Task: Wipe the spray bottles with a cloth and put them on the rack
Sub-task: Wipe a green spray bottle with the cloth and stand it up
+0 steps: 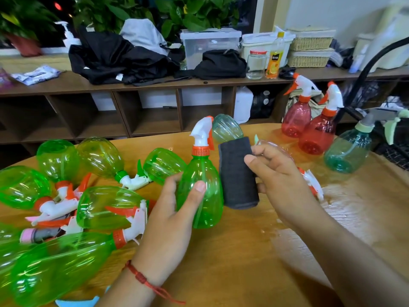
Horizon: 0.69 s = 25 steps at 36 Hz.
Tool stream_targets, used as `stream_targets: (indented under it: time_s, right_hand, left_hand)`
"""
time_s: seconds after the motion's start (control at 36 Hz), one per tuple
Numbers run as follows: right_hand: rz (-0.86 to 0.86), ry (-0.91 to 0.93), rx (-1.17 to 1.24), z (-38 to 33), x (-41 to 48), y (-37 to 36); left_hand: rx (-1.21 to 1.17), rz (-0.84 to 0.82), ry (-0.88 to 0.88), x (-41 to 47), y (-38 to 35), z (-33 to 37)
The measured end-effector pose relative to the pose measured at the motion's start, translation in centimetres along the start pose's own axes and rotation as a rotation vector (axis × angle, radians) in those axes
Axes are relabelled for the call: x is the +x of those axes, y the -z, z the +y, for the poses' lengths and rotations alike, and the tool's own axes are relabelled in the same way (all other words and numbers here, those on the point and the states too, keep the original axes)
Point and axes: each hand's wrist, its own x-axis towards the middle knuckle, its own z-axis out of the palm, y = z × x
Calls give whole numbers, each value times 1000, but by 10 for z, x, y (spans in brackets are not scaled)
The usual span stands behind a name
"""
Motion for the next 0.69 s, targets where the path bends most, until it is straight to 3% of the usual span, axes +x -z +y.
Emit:
stream_targets:
  time_s: [0.08,0.22,0.31,0.36,0.44,0.53,0.69]
  right_hand:
    - [-35,148,-11,-1,-7,-11]
    - [-84,332,-335,9,-13,-15]
    - [-132,388,-403,9,-15,-16]
    - [-147,397,-405,10,-13,-13]
    - [-130,335,-288,9,-10,-8]
    - [-109,262,-136,3,-9,-5]
    - [-126,305,-149,-2,-11,-5]
  left_hand:
    - [30,0,37,-3,-7,-1]
    - [56,-3,25,-3,-7,-1]
    - [22,-104,-12,-4,-4,-1]
    - [-34,-242,-31,-6,0,-3]
    - [76,-375,-65,-8,6,-7]
    - [139,-361,-87,-7,5,-6]
    - [96,-274,-145,-3,4,-6]
